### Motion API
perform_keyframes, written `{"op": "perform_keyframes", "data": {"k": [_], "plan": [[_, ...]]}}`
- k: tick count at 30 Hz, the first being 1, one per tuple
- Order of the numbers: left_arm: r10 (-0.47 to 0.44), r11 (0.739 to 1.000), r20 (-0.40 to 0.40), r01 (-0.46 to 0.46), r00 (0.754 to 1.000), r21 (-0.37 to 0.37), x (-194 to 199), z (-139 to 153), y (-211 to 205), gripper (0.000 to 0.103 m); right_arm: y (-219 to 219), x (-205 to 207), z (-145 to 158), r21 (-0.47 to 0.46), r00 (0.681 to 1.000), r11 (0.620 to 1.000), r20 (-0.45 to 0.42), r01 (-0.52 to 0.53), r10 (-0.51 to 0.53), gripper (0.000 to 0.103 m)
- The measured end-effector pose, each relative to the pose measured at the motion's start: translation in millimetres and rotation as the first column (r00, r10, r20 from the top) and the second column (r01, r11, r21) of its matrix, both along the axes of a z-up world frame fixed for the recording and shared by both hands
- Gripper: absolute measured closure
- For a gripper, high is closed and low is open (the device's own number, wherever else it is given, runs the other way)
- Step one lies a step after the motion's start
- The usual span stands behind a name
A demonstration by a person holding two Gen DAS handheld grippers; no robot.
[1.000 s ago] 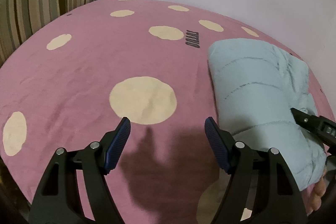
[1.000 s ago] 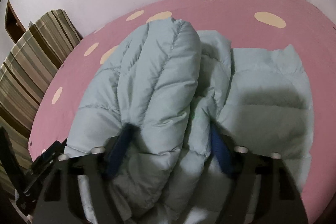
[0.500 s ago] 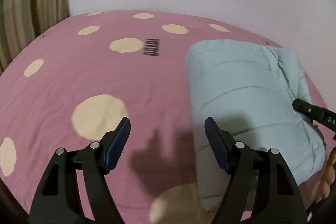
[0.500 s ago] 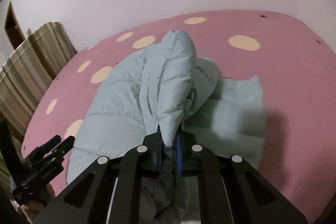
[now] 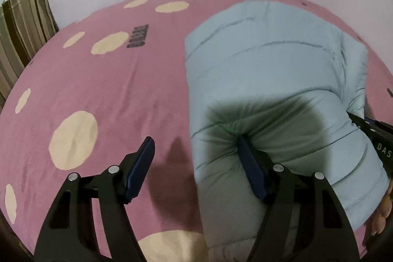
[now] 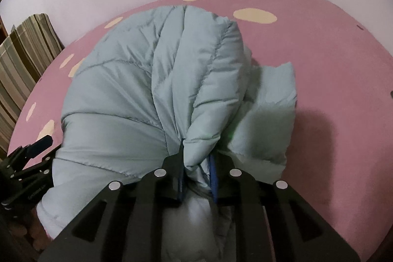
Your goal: Fold large clothes
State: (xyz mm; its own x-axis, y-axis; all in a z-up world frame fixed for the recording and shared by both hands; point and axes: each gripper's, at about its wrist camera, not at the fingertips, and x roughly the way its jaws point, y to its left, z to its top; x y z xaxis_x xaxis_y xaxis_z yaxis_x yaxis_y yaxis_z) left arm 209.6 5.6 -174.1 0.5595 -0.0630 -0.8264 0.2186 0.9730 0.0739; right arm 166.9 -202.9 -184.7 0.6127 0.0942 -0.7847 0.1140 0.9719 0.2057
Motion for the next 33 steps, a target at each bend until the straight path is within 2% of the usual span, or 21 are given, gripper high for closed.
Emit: {"op": "perform_keyframes", "data": {"k": [4,7,9,11,13,18,22,26,30,33], "plan": [[-0.011,1.0,-0.004,0.011,1.0,0.023,5,-10,-6,0.033,-3,3,-7,0.019,1.0,1.0,-0.004,0.002,-0.001,0.087],[-0.018,1.0,0.021,0.018,1.0,0.016,2,-4,-6,0.037,-3,2,-4,0.013,1.0,1.0,0.003,0.004,-0.004,0.087],[-0.02,1.0,0.038,0.019,0.999,0.018,-2,2,-5,0.037,-5,0,-1,0.022,1.0,1.0,0.014,0.001,-0.001,0.085],[-0.005,1.0,0.056,0.004,0.998,0.015,-7,12,-1,0.038,-7,-5,6,0.014,1.0,1.0,0.022,0.004,-0.004,0.077],[0.015,1.0,0.065,-0.014,0.998,-0.009,-13,22,4,0.038,-8,-12,15,-0.01,0.999,1.0,0.033,0.015,-0.015,0.071],[0.055,0.991,0.107,-0.042,0.993,-0.125,-25,52,16,0.038,-4,-36,45,-0.078,0.993,0.996,0.115,0.042,-0.033,0.07],[0.013,0.991,0.108,0.002,0.994,-0.136,-28,54,3,0.038,6,-50,61,-0.081,0.986,0.997,0.168,0.005,0.009,0.07],[-0.006,0.993,0.052,0.012,0.999,-0.117,-23,34,-7,0.038,18,-44,47,-0.094,0.991,0.994,0.117,-0.058,0.069,0.07],[-0.017,0.993,-0.006,0.016,1.0,-0.113,-17,14,-8,0.037,17,-31,15,-0.096,0.996,0.993,0.031,-0.076,0.079,0.071],[-0.028,0.993,-0.047,0.022,0.999,-0.119,-12,-1,-8,0.037,14,-28,1,-0.079,0.997,0.995,0.021,-0.068,0.069,0.071]]}}
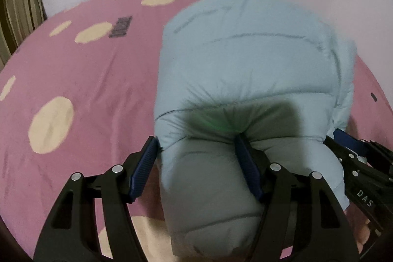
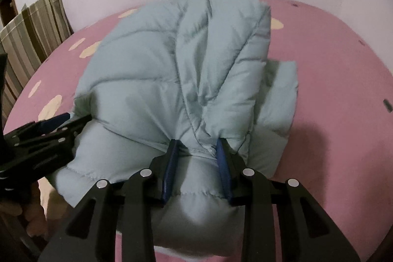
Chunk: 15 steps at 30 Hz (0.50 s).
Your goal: Fold large clothes
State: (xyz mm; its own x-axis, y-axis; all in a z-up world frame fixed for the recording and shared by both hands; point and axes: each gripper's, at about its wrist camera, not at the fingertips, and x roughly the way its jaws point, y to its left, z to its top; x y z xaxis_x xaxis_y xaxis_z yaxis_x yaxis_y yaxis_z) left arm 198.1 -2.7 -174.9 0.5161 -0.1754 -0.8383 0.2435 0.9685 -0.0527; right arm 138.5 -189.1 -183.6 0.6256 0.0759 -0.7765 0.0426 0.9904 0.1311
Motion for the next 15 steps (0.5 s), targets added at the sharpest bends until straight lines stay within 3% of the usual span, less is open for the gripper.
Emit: {"op": "perform_keyframes", "data": {"k": [3,7,11,15], "plan": [[-0.001,1.0,-0.002,0.001,1.0,-0.011,2,-5,1,0.037,1,0,-1,-0.011,1.0,1.0,0.0,0.004,-0.004,0.071],[-0.004,1.0,0.006,0.004,1.0,-0.03,-1,16,8,0.038,1,-5,13,0.009,1.0,1.0,0.011,0.006,-0.006,0.071],[0.007,0.999,0.113,-0.001,0.994,-0.054,1,58,17,0.038,-4,-7,50,0.02,0.994,1.0,0.107,0.01,-0.012,0.069],[0.001,0.999,0.138,0.005,0.99,-0.037,37,70,8,0.038,-9,28,67,0.003,0.989,1.0,0.146,0.013,-0.014,0.069]]}}
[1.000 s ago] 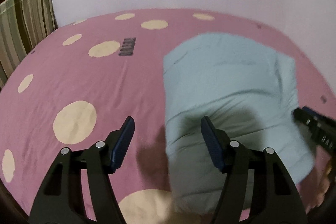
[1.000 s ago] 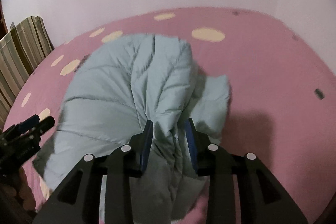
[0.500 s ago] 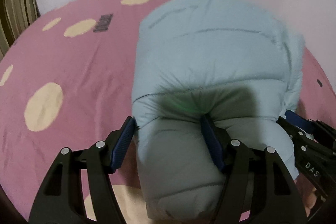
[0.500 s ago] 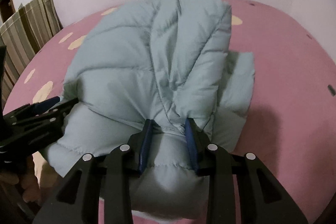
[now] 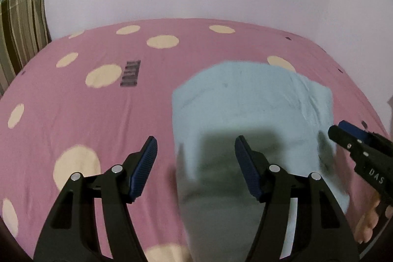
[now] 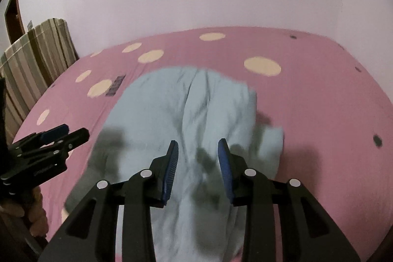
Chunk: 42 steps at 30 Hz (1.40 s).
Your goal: Fold large clothes
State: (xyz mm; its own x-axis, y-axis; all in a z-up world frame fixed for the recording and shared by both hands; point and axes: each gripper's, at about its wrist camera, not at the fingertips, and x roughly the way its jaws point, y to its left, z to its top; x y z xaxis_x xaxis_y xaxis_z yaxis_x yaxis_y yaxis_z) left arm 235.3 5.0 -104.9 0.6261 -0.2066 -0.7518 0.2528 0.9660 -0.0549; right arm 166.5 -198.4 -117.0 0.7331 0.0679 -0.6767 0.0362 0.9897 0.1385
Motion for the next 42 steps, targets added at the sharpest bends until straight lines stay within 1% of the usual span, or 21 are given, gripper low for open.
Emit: {"op": "perform_keyframes", "data": {"k": [2,3,7,9,12,14,17,21,22,23,25,26,27,28,29,31,34,36,38,42], "plan": [[-0.021,1.0,-0.042,0.021,0.999,0.011,18,-8,-10,0.038,-3,24,-7,-0.012,1.0,1.0,-0.023,0.005,-0.005,0.069],[-0.035,0.999,-0.082,0.038,0.996,0.035,29,-18,-17,0.038,-3,32,-10,-0.017,0.999,1.0,-0.038,0.009,-0.009,0.069],[-0.067,0.989,-0.128,0.083,0.989,0.122,44,-42,-34,0.036,-9,60,-42,-0.039,0.991,0.999,-0.127,0.03,-0.035,0.069],[-0.071,0.987,-0.162,0.093,0.984,0.134,48,-51,-39,0.036,-9,68,-56,-0.044,0.985,0.999,-0.169,0.032,-0.039,0.069],[-0.065,0.987,-0.208,0.094,0.976,0.132,55,-69,-42,0.036,-10,74,-72,-0.033,0.979,0.999,-0.201,0.039,-0.045,0.069],[-0.062,0.987,-0.216,0.093,0.974,0.134,54,-75,-41,0.036,-12,77,-80,-0.027,0.977,0.998,-0.208,0.049,-0.053,0.069],[-0.063,0.985,-0.215,0.096,0.975,0.146,56,-81,-42,0.036,-12,76,-83,-0.036,0.978,0.998,-0.202,0.055,-0.061,0.069],[-0.065,0.985,-0.199,0.094,0.978,0.143,57,-79,-41,0.036,-9,75,-78,-0.037,0.979,0.997,-0.19,0.065,-0.071,0.069],[-0.066,0.987,-0.188,0.092,0.98,0.131,54,-76,-39,0.035,-10,74,-75,-0.036,0.98,0.997,-0.184,0.064,-0.07,0.068],[-0.059,0.99,-0.175,0.08,0.983,0.116,51,-71,-35,0.031,-10,71,-71,-0.033,0.983,0.997,-0.173,0.064,-0.069,0.068],[-0.03,0.995,-0.162,0.044,0.986,0.087,44,-62,-25,0.029,-13,62,-62,-0.019,0.985,0.998,-0.158,0.067,-0.069,0.063],[-0.017,0.997,-0.162,0.028,0.987,0.067,42,-58,-20,0.028,-15,54,-58,-0.006,0.986,0.998,-0.15,0.07,-0.07,0.056],[-0.001,0.999,-0.165,0.008,0.986,0.046,40,-56,-13,0.026,-16,49,-55,0.002,0.987,0.997,-0.145,0.074,-0.073,0.046],[0.009,0.999,-0.168,-0.004,0.986,0.033,37,-54,-8,0.024,-18,42,-50,0.006,0.987,0.997,-0.137,0.081,-0.079,0.042],[0.021,1.0,-0.175,-0.021,0.984,0.005,33,-51,0,0.022,-20,35,-47,0.001,0.988,0.996,-0.128,0.086,-0.085,0.037],[0.027,0.998,-0.193,-0.037,0.981,-0.053,23,-48,13,0.019,-23,24,-44,0.006,0.989,0.996,-0.122,0.09,-0.088,0.035],[0.036,0.992,-0.215,-0.062,0.976,-0.114,9,-48,26,0.015,-34,10,-46,0.067,0.986,0.993,-0.136,0.101,-0.091,0.032],[0.03,0.986,-0.236,-0.067,0.971,-0.153,2,-52,30,0.014,-41,6,-50,0.111,0.984,0.988,-0.153,0.111,-0.094,0.031],[0.022,0.982,-0.252,-0.068,0.967,-0.177,-1,-56,30,0.014,-44,4,-54,0.137,0.982,0.984,-0.167,0.114,-0.09,0.031],[0.019,0.973,-0.275,-0.082,0.961,-0.216,-3,-66,30,0.013,-41,6,-58,0.131,0.981,0.985,-0.174,0.114,-0.09,0.03]]}}
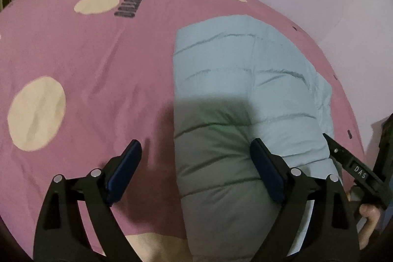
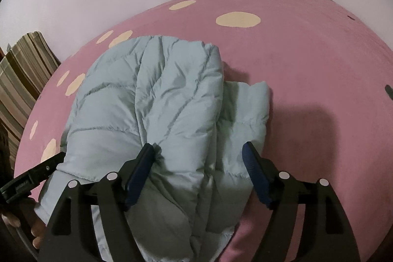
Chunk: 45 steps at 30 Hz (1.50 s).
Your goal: Fold large clothes
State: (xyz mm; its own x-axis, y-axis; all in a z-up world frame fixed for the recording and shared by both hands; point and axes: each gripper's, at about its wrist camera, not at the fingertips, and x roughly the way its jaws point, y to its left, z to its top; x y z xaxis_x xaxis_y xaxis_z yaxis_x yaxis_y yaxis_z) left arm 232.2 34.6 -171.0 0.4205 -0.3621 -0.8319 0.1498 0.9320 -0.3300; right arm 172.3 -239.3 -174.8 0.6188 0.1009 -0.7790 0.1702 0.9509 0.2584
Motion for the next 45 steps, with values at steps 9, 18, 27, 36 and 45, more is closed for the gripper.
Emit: {"op": "perform_keyframes", "data": {"k": [9,18,27,36,45], "plan": [[0.004,0.999,-0.023,-0.004,1.0,-0.032,1,-10,1,0.013,2,2,-8,0.024,1.0,1.0,-0.011,0.003,-0.002,0.03],[-0.012,0.999,0.013,0.012,1.0,0.046,-1,-9,-10,0.013,8,3,-16,0.057,1.0,0.998,-0.023,-0.019,0.02,0.044],[-0.008,0.999,0.011,0.007,1.0,0.045,0,-16,-14,0.013,16,4,-23,0.055,1.0,0.998,-0.005,-0.028,0.029,0.057],[-0.019,0.998,0.031,0.017,0.999,0.068,1,-17,-20,0.013,18,6,-26,0.062,0.999,0.997,0.006,-0.047,0.046,0.063],[-0.02,0.998,0.03,0.018,0.999,0.066,6,-18,-22,0.014,22,13,-25,0.059,0.998,0.996,0.018,-0.066,0.065,0.069]]}}
